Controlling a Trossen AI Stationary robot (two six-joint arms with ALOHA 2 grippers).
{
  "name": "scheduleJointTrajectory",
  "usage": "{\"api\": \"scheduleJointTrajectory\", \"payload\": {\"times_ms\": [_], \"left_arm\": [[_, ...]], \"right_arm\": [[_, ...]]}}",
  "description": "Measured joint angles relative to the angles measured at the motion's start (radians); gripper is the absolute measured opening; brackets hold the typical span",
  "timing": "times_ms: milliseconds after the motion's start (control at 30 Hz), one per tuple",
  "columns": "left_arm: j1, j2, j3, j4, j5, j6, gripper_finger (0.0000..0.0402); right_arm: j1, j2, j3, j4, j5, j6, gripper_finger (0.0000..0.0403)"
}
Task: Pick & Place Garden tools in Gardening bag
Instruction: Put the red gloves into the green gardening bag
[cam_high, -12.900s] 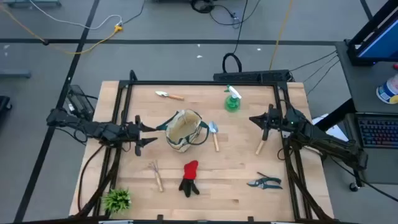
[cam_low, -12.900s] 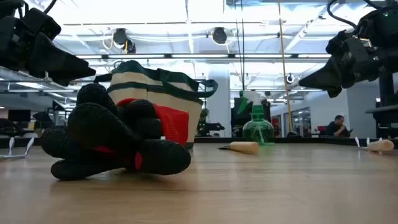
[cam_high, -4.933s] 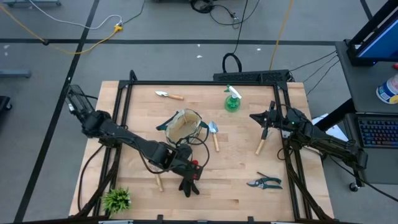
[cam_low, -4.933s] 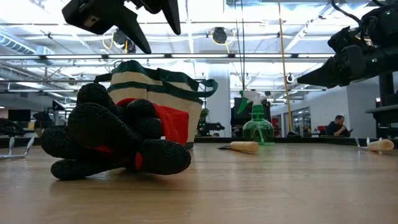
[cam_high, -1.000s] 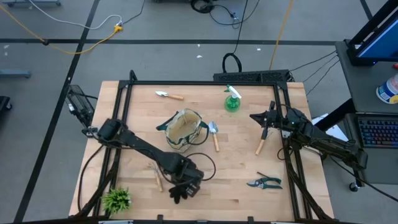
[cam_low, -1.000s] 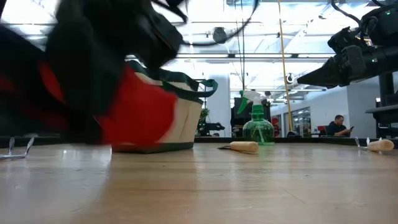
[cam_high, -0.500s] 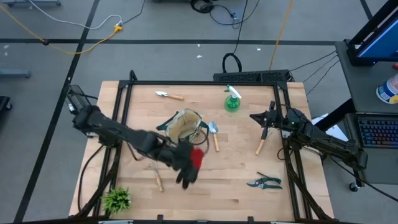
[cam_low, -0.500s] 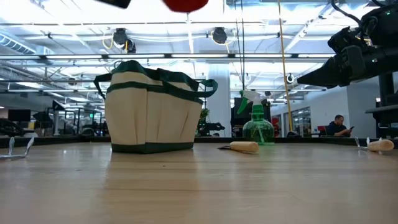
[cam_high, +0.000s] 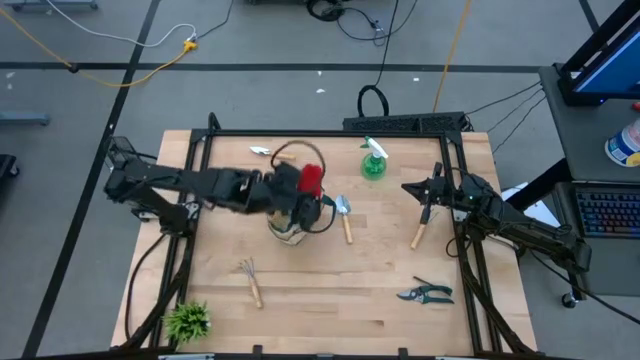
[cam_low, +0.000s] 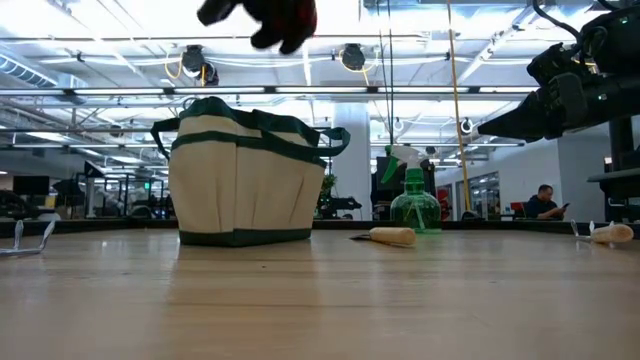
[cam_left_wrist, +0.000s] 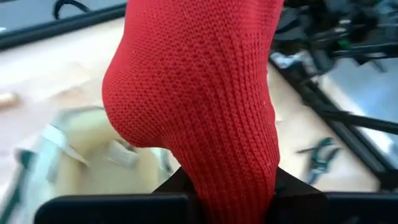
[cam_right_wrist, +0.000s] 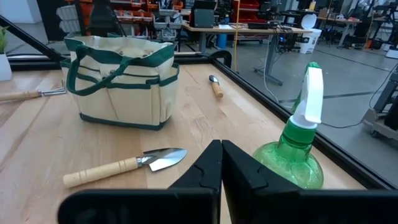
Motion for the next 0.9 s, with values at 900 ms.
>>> {"api": "scheduleJointTrajectory", "payload": {"times_ms": [900], "left_arm": [[0.12, 0.113, -0.002, -0.253, 0.052, 0.135, 0.0052]], "right_arm": [[0.0, 0.0, 0.0, -0.001, 0.005, -0.005, 0.0]]}}
